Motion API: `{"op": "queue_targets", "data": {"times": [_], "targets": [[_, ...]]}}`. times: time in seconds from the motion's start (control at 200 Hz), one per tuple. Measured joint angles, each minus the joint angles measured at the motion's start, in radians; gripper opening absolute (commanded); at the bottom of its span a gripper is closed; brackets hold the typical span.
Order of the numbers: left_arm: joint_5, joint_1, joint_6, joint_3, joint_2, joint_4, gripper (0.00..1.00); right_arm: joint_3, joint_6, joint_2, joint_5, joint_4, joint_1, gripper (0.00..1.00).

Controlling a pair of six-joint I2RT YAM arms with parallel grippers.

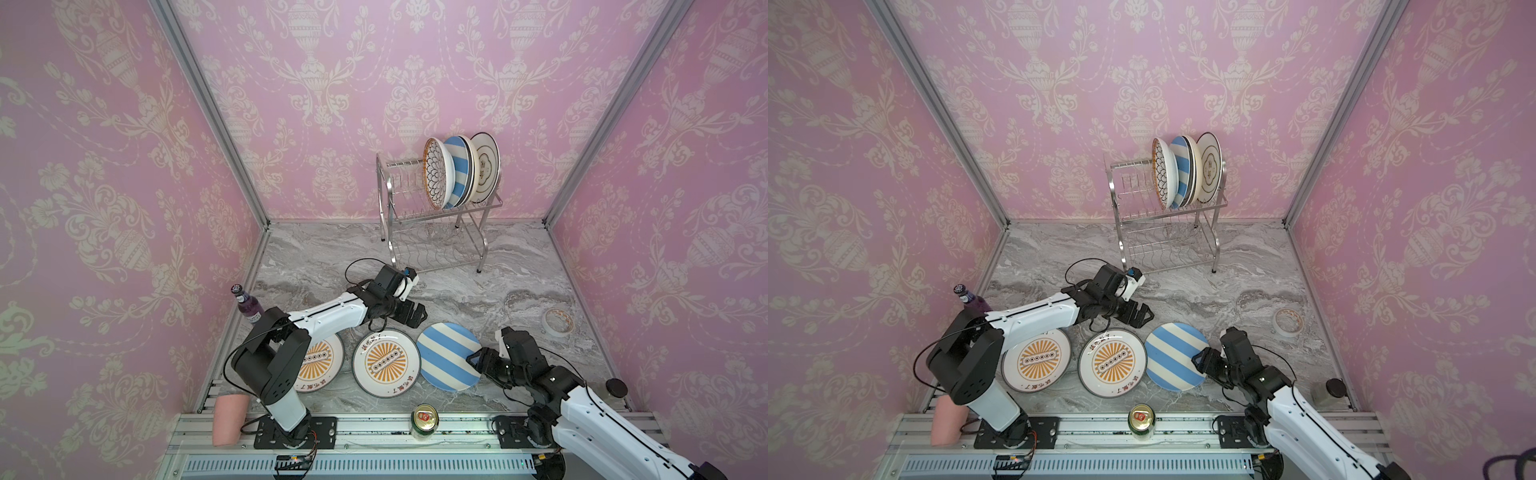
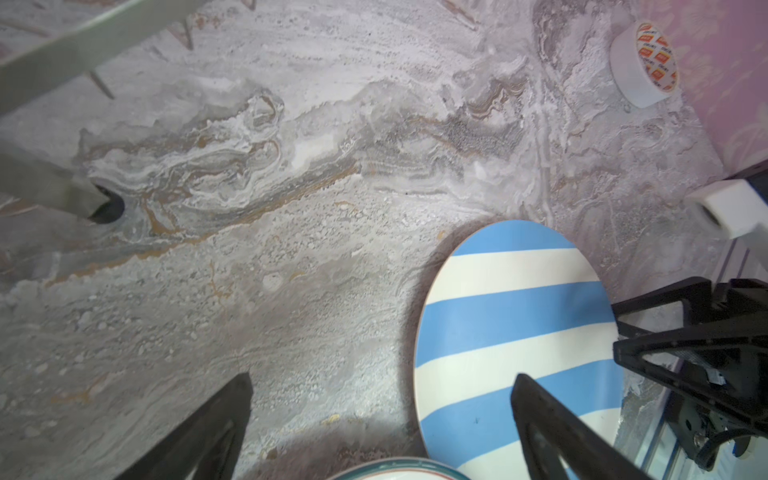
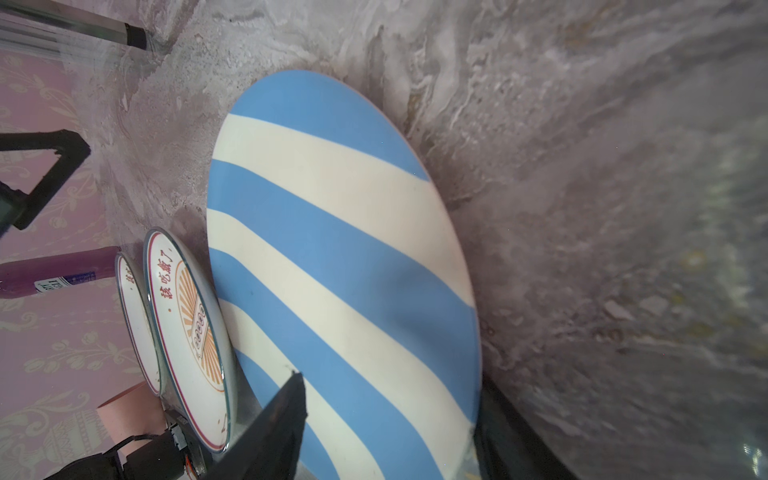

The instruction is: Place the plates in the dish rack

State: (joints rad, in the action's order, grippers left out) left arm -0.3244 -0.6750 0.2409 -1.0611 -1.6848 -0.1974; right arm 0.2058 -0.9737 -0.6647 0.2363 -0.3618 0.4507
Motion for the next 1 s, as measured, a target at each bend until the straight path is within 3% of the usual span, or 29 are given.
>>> {"op": "queue_targets", "data": {"times": [0.535, 1.001], "targets": [[-0.071, -0.063, -0.019, -0.028, -0.141, -0.006, 0.99, -0.076, -0.079, 0.145, -0.012, 0.029, -0.005, 0.60], [-0.128, -0.077, -0.024, -0.068, -0.198, -0.001, 0.99, -0.090, -0.105, 0.149, -0.034, 0.054, -0.005, 0.54]]}}
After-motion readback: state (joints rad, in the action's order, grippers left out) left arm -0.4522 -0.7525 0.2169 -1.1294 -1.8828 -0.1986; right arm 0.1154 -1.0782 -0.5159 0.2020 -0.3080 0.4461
